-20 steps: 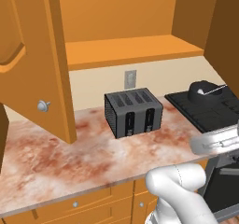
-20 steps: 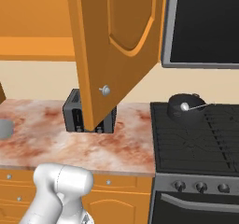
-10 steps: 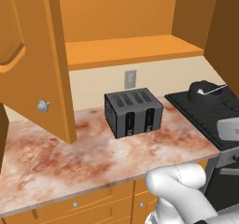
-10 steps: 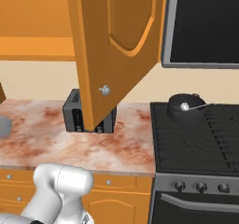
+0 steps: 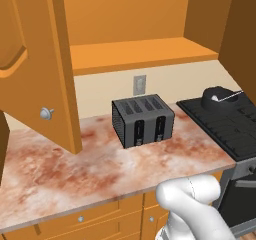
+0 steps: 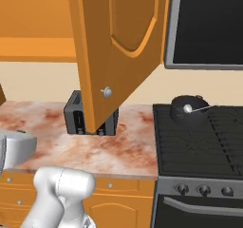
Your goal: Open the cabinet and move the ladle to the pot. Then close the cabinet.
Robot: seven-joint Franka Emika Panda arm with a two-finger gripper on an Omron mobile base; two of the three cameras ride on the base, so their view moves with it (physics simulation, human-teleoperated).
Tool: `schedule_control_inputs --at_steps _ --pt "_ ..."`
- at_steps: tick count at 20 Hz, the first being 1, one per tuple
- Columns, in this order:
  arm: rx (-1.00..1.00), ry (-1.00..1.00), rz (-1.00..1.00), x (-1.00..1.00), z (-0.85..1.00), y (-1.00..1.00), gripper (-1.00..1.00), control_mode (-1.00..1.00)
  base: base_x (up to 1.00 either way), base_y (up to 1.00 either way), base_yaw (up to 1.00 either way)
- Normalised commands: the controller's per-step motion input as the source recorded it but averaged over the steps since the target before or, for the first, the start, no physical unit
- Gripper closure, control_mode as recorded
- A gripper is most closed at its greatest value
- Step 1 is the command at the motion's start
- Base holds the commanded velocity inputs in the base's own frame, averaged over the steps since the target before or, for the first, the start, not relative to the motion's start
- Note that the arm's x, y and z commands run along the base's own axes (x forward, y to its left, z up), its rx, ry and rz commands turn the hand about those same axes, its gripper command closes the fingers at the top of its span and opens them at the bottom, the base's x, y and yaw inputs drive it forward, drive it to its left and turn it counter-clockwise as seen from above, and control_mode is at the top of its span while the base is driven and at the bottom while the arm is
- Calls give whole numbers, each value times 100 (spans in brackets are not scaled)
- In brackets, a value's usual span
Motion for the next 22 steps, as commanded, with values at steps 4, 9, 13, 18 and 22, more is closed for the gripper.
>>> schedule_control_inputs --at_steps 4,9,13,18,22 --pt "2 -28 -2 16 -4 -26 -100 -100 0 0 0" --pt "7 -16 -1 51 0 -43 -100 -100 0 0 0" --pt "9 -12 0 44 0 -41 -100 -100 0 0 0" --pt "8 -18 0 6 0 -33 -100 -100 0 0 0" --pt "6 -23 0 -3 0 -33 -100 -100 0 0 0"
